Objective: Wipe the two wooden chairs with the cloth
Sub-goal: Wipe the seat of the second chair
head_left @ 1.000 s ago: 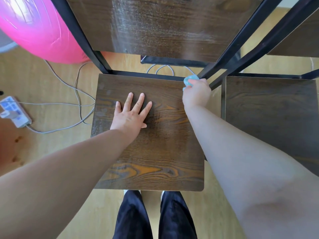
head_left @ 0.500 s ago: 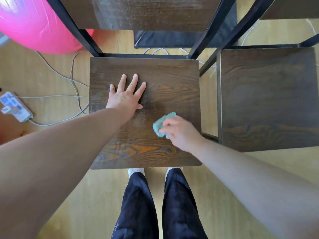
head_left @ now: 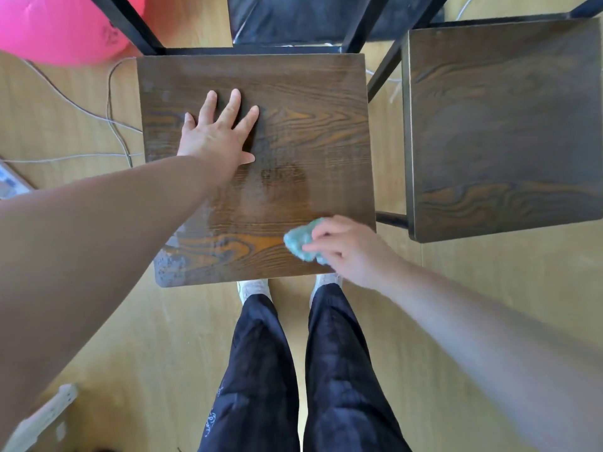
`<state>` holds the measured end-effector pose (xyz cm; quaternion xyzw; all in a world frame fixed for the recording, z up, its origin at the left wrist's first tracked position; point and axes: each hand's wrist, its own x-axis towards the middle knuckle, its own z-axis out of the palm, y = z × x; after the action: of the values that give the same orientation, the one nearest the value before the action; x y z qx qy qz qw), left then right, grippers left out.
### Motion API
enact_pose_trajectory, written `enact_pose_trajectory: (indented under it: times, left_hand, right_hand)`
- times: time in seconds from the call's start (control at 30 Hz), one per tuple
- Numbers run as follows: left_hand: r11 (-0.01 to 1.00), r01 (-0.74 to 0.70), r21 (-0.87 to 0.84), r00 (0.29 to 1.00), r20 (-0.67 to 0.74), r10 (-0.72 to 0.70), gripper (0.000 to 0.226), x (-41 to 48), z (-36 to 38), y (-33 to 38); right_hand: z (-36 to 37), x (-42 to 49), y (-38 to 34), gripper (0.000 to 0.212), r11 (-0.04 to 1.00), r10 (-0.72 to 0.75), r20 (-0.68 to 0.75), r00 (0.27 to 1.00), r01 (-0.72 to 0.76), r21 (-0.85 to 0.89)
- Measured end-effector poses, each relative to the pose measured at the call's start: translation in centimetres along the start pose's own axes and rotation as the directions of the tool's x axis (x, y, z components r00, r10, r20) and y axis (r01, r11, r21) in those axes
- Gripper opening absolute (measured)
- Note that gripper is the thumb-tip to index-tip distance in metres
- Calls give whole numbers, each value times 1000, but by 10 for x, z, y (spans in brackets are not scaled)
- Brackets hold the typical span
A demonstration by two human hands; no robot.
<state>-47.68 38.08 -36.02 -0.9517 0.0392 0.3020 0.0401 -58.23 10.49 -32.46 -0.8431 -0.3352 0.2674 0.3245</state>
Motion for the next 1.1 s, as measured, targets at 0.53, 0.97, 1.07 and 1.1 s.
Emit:
enact_pose_trajectory:
  times: [0.53,0.97,1.07,1.1]
  left_hand:
    - [1000,-3,17,1000,-22,3,77,0,3,-2]
    - [995,-31,91,993,-110,41,78,-3,2,-11]
    - [995,-33,90,991,-130,44,77,-4,5,-13]
    - [996,-34,80,990,-133,45,77,-4,6,-13]
  right_hand:
    - [-87,93,75,25,895,356,-266,896,-409,-180]
    - [50,-53,10,25,884,397,-349,849,-456,-105]
    - [68,-51,-5,27,852,474,-414,777,-523,-7]
    - [73,-49,-10,28,842,496,-429,755,-539,27]
